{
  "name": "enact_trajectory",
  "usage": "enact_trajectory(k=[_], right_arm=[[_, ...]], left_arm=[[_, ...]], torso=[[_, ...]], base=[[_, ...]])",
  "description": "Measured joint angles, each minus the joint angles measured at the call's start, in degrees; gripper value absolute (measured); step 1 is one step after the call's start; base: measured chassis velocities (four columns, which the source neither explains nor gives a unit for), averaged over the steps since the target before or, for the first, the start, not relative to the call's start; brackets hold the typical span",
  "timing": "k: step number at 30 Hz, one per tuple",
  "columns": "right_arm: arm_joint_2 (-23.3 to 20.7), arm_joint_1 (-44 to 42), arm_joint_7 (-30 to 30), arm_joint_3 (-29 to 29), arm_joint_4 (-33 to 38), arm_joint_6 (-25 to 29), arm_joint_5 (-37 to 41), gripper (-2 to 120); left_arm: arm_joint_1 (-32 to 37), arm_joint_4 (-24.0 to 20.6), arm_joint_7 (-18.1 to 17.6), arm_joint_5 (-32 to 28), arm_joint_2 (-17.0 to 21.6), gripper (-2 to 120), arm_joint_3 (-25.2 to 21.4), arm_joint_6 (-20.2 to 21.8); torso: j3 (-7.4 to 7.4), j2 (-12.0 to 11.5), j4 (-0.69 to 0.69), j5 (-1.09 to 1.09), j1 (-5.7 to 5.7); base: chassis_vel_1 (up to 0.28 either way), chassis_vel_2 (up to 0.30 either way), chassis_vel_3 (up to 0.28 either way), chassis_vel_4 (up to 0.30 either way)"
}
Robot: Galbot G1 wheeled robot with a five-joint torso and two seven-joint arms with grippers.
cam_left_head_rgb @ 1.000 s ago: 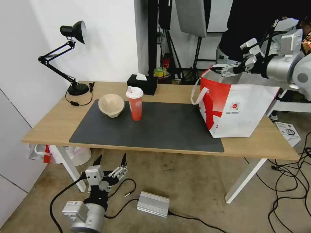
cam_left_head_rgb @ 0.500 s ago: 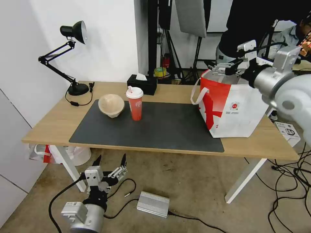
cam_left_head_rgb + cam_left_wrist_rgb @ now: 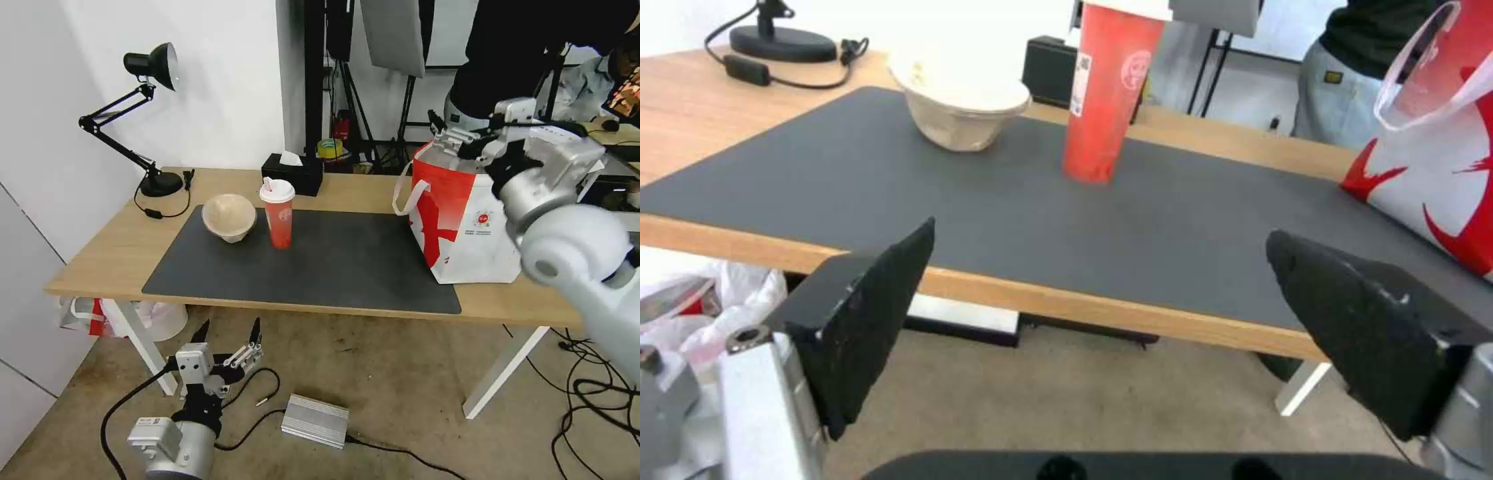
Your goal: Pick up the trash from the table and place it into the takeout bag.
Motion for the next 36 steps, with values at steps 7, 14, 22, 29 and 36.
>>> enact_trajectory(k=[7,14,22,29,36], right_arm=[[1.55,-8.29,1.76,2.40,2.50,5.39,-4.80,100],[3.02,-12.54,2.69,3.67,3.60,8.82,-7.49,100],[4.23,-18.87,2.96,6.13,6.60,14.71,-10.52,100],[4.47,-24.94,3.49,8.53,10.05,15.54,-11.09,100],[4.41,-29.74,3.56,10.52,11.89,15.65,-11.96,100]], left_arm=[[-0.25,0.26,-0.01,0.29,-0.01,100,0.04,-0.02],[-0.34,0.41,-0.04,0.32,-0.02,100,0.16,-0.05],[-0.25,0.37,-0.09,0.33,-0.03,100,0.21,-0.10],[-0.20,0.37,-0.12,0.34,-0.03,100,0.18,-0.11],[0.06,0.15,-0.14,0.41,-0.03,100,0.28,-0.17]], torso=[[0.00,0.00,0.00,0.00,0.00],[0.00,0.00,0.00,0.00,0.00],[-0.01,0.00,0.00,0.00,0.00],[-0.01,0.00,0.00,0.00,0.00],[-0.01,0.00,0.00,0.00,0.00]], base=[[0.000,0.000,0.000,0.000],[0.000,0.000,0.000,0.000],[0.000,0.000,0.000,0.000],[0.000,0.000,0.000,0.000],[0.000,0.000,0.000,0.000]])
